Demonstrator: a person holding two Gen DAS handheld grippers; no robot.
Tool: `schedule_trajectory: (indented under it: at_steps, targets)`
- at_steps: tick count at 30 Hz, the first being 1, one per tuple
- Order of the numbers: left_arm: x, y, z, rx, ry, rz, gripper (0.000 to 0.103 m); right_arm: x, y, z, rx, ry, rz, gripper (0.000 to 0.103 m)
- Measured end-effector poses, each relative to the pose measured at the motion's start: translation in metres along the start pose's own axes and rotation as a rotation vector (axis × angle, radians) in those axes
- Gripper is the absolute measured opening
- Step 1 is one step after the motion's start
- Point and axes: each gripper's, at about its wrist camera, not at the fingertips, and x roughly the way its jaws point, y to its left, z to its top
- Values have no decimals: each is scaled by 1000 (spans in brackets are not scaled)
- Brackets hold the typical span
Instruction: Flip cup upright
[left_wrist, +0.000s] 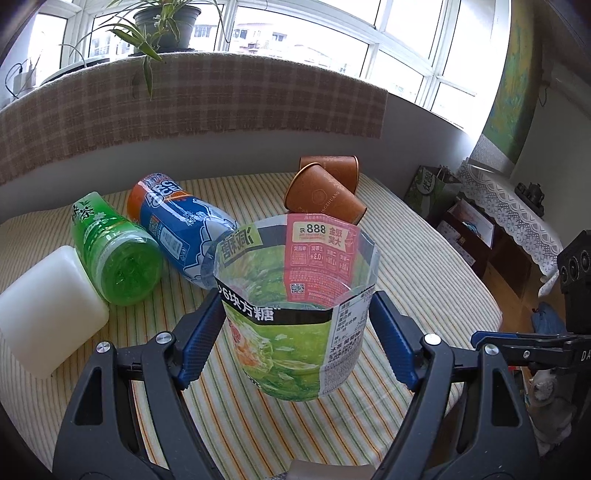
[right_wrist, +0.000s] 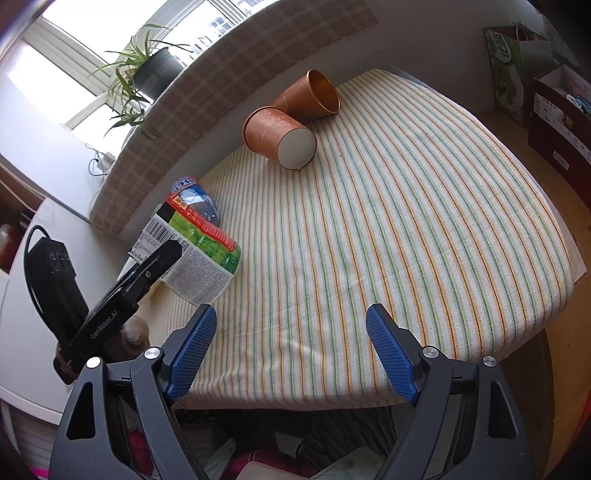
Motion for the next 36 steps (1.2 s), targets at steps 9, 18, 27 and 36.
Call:
schedule_trajectory:
  at_steps: [9,18,27,36]
  targets:
    - [5,-3,-7,-9,33,-22,84,-1,0,-2,-1,0,-6,83]
    - [6,-2,-14,-22,68,-53,88,-3,4,-3,-17,-8,-8,83]
    - [-2,6,-27,-34,85,-40,90,-6,14,-6,-58,-35,-27,83]
    - [-39,28,-37,-63,16,56,90,-11,42,-11,-175,-125,-70,83]
